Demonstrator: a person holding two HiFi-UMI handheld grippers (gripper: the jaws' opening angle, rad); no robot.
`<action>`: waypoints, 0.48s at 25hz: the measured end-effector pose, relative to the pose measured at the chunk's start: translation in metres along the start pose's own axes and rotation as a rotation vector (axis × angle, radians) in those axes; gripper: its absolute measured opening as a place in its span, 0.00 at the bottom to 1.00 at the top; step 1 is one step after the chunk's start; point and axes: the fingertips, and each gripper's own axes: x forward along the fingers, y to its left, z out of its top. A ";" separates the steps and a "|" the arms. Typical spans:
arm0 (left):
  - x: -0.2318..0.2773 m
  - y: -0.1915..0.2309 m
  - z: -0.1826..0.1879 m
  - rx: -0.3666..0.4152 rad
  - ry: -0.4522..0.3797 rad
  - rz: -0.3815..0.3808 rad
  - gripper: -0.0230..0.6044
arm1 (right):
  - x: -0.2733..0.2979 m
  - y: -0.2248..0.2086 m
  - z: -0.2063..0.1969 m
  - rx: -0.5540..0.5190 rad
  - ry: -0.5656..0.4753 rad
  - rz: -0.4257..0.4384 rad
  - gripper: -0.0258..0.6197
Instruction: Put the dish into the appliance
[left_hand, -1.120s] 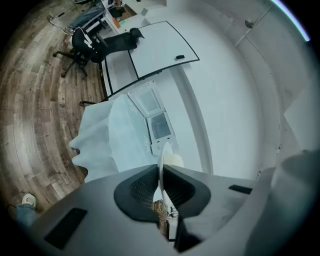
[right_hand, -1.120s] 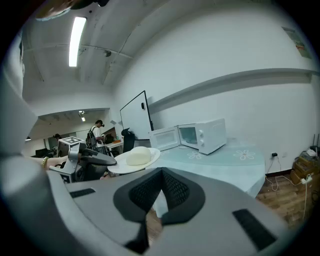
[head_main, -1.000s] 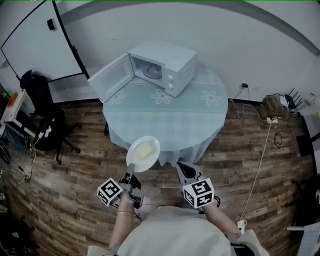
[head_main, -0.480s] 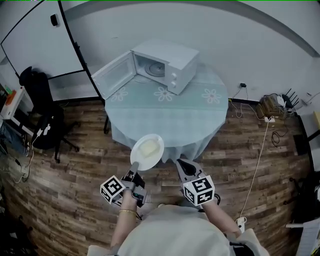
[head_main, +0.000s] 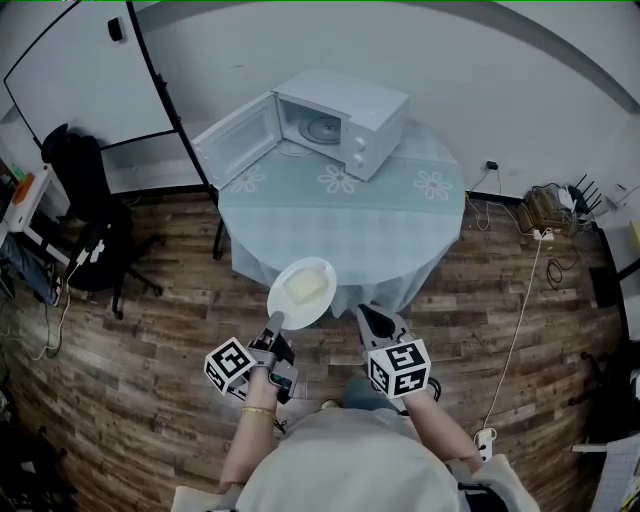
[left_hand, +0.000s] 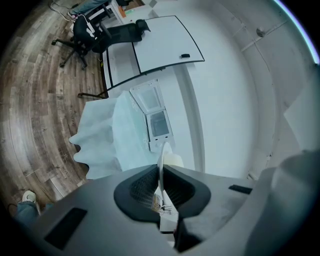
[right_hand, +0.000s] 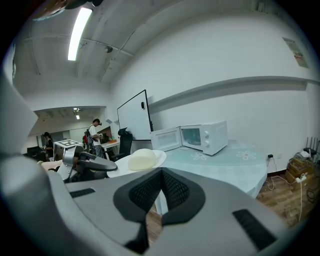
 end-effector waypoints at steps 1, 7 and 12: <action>0.001 0.001 0.002 -0.002 0.003 -0.001 0.09 | 0.002 0.001 -0.001 -0.002 0.003 -0.002 0.05; 0.022 0.003 0.011 -0.004 0.029 -0.007 0.09 | 0.022 -0.009 0.002 -0.003 0.011 -0.018 0.05; 0.053 0.001 0.021 -0.001 0.047 -0.011 0.09 | 0.047 -0.024 0.010 0.010 0.015 -0.010 0.05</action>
